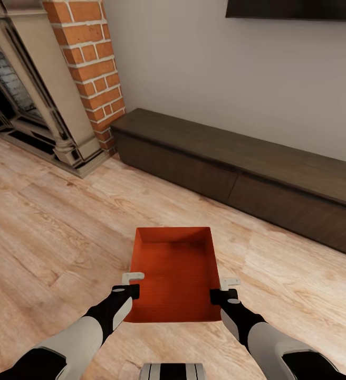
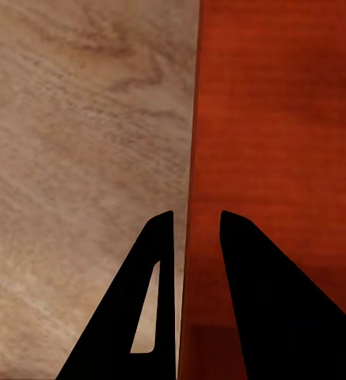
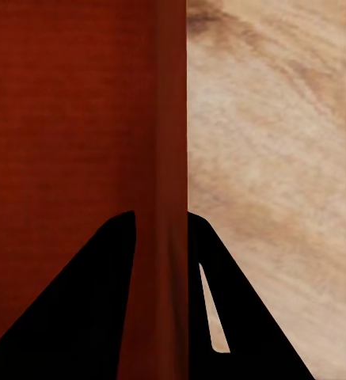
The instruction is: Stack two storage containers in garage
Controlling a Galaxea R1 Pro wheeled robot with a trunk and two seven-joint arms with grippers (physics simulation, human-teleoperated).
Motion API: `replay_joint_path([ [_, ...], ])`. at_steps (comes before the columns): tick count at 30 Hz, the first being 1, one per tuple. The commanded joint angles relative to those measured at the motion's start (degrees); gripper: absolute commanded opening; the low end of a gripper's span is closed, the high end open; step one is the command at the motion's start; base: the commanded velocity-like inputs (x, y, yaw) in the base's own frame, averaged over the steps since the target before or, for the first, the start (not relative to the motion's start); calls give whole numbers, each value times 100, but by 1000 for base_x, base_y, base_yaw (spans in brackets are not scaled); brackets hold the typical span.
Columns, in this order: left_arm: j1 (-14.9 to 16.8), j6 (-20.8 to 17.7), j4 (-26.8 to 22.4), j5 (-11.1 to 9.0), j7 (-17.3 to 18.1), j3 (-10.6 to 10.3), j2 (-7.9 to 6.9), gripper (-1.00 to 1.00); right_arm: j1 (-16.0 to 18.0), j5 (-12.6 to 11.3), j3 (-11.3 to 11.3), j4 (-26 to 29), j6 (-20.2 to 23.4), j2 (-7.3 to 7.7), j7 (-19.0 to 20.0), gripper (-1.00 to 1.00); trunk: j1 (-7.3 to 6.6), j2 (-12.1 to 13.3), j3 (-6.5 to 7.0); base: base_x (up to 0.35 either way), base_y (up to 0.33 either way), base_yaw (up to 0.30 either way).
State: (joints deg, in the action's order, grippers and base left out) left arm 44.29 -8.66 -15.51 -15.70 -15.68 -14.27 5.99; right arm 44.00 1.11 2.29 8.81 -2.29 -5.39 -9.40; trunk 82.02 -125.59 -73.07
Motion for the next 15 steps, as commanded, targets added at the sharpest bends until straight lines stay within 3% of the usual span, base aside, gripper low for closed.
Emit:
replay_joint_path([
  [1,1,-40,-14,15,-71,-34,-8,-100,3,23,0,-10,-16,3,-35,-100,-23,40,15,0,0,0],
  [15,1,-40,17,6,-67,-28,-12,-100,3,7,-1,-6,5,26,-31,-100,-331,602,267,0,0,0],
])
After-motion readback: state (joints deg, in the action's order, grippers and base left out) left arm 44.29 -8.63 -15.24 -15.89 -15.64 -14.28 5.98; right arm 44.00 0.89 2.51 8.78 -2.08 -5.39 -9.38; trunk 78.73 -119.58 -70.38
